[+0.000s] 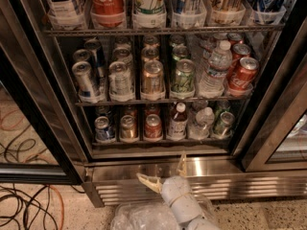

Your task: Pick coke can from bottom shelf of fridge

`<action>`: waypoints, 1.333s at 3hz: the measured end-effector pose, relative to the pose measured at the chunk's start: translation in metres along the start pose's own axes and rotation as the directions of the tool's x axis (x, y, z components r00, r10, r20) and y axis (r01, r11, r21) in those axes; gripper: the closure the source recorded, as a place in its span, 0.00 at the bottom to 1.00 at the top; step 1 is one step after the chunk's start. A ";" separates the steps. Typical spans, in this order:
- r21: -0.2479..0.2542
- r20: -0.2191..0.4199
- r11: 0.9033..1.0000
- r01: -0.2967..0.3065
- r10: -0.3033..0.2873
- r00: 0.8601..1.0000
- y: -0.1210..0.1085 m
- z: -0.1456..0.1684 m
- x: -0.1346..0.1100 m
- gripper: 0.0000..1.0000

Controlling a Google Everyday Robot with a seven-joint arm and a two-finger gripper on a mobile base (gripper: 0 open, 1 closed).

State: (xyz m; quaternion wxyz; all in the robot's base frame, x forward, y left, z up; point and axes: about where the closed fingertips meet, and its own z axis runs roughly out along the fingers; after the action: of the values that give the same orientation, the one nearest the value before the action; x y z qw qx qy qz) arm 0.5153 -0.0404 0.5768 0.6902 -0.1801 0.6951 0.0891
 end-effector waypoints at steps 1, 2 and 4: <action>-0.002 0.007 0.998 -0.056 0.056 0.998 0.009 0.007 -0.002 0.00; 0.008 0.041 0.992 -0.129 0.128 0.991 0.031 0.024 -0.016 0.00; -0.026 0.050 0.992 -0.123 0.124 0.991 0.038 0.027 -0.016 0.00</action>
Offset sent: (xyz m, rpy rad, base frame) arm 0.0132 0.0405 0.0116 0.1736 0.0228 -0.0178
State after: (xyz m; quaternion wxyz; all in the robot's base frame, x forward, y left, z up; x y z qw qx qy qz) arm 0.5256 0.0061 0.5874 0.6988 -0.1423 0.6860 0.1444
